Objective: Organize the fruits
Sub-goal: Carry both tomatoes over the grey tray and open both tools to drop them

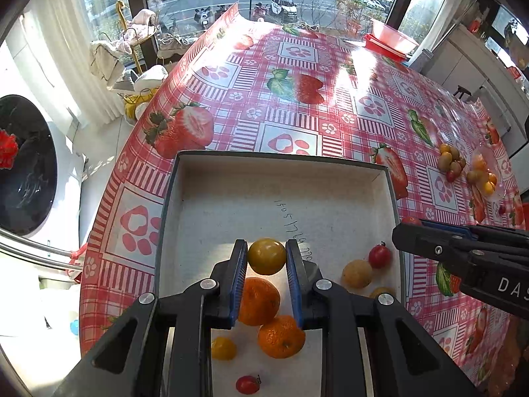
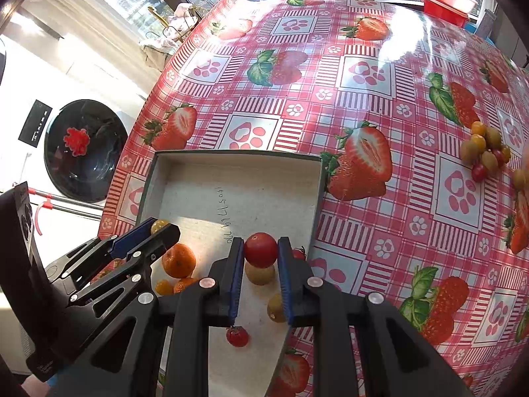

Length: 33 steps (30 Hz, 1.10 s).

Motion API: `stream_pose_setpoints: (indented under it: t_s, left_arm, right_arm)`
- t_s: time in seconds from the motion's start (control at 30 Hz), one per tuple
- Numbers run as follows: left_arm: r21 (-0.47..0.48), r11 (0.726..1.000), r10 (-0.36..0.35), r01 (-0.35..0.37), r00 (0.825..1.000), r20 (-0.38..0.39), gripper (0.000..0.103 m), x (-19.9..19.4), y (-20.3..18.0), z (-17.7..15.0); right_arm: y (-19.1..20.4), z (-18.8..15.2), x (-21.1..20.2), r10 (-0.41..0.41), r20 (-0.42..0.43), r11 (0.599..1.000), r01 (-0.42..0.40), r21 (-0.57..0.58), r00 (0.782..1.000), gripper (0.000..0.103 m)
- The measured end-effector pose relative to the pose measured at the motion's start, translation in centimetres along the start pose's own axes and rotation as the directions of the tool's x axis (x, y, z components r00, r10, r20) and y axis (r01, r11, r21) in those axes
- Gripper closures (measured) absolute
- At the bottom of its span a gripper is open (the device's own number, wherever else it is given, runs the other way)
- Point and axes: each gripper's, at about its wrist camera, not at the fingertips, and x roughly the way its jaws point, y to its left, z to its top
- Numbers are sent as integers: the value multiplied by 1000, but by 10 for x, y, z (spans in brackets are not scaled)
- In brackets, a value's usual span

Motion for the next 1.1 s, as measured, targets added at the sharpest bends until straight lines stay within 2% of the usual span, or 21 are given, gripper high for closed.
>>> stream_pose_setpoints:
  t_s: [0.3,0.93,0.97,1.0,1.03,1.07,1.1]
  left_arm:
    - [0,1000,19,-19,1000,-13,78,16,4,12]
    - [50,996,81,-77,992,-97,77,55,-4,15]
    - [56,995,87,-82,991,-97,74,55,-5,15]
    - [62,994,99,-93,990,-97,51,55,-5,15]
    - [63,993,104,-98,990,-97,35,55,-5,15]
    - [64,992,114,-109,990,-81,23,52,-5,14]
    - [70,990,130,-125,990,-63,23,50,-5,13]
  right_arm:
    - [6,23,12,-12,-6,1000,11,-16,1000,81]
    - [-3,22,57,-29,-99,1000,30,3,995,81]
    - [-3,22,60,-25,-106,1000,25,6,994,79]
    - [-4,22,61,-20,-109,1000,21,10,994,73]
    - [-4,22,61,-6,-109,1000,7,14,994,71]
    - [-4,22,62,20,-109,1000,-17,20,994,62]
    - [-3,23,60,37,-104,999,-35,24,994,51]
